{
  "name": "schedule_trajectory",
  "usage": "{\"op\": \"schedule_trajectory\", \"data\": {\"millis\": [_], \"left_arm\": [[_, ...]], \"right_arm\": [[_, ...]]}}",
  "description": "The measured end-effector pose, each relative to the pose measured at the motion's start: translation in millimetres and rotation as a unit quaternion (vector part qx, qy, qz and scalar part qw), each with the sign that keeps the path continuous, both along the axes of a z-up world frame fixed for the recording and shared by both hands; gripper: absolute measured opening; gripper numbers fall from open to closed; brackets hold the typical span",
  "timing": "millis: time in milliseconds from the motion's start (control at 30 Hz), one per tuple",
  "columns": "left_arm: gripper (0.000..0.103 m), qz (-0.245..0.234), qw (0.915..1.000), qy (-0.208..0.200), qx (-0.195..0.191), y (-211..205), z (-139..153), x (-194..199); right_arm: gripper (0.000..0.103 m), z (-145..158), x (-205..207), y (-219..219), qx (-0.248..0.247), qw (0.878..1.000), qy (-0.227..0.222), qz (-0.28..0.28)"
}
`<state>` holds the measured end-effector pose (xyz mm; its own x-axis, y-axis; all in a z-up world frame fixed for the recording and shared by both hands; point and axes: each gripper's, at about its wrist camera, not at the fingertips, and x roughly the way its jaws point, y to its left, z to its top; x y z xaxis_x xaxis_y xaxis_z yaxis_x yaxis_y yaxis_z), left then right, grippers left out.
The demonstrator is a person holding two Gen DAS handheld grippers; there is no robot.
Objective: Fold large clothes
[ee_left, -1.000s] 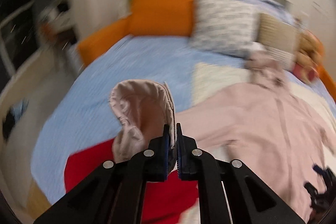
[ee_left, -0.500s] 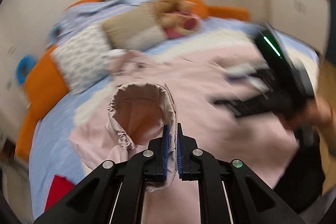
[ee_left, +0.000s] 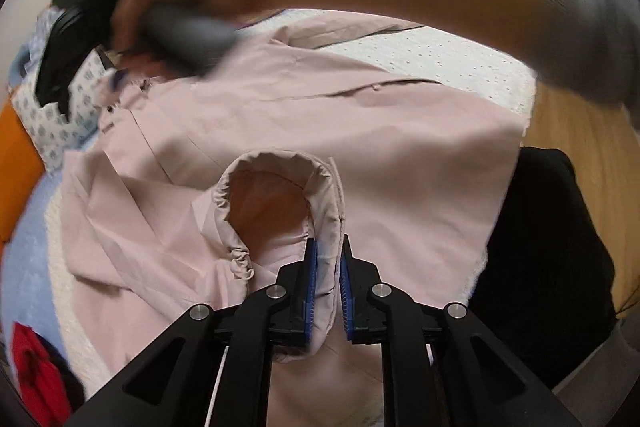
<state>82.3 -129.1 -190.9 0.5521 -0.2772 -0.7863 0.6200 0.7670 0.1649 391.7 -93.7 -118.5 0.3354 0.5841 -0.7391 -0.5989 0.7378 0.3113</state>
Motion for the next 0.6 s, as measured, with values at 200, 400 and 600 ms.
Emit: {"op": "schedule_trajectory", "data": {"millis": [200, 400, 600], "left_arm": [[0.048, -0.024, 0.9989, 0.034, -0.019, 4.6, -23.1, -16.6], [0.087, -0.042, 0.9983, -0.019, -0.035, 14.4, -9.0, -40.6], [0.093, 0.013, 0.9932, -0.002, -0.115, 78.0, 25.5, -24.3]], "right_arm": [[0.055, -35.6, 88.3, 87.2, -0.019, 0.999, 0.047, -0.018], [0.021, -68.9, 126.7, 101.2, -0.115, 0.989, 0.024, -0.088], [0.045, -54.6, 89.0, 53.1, -0.150, 0.985, -0.042, -0.079]]}}
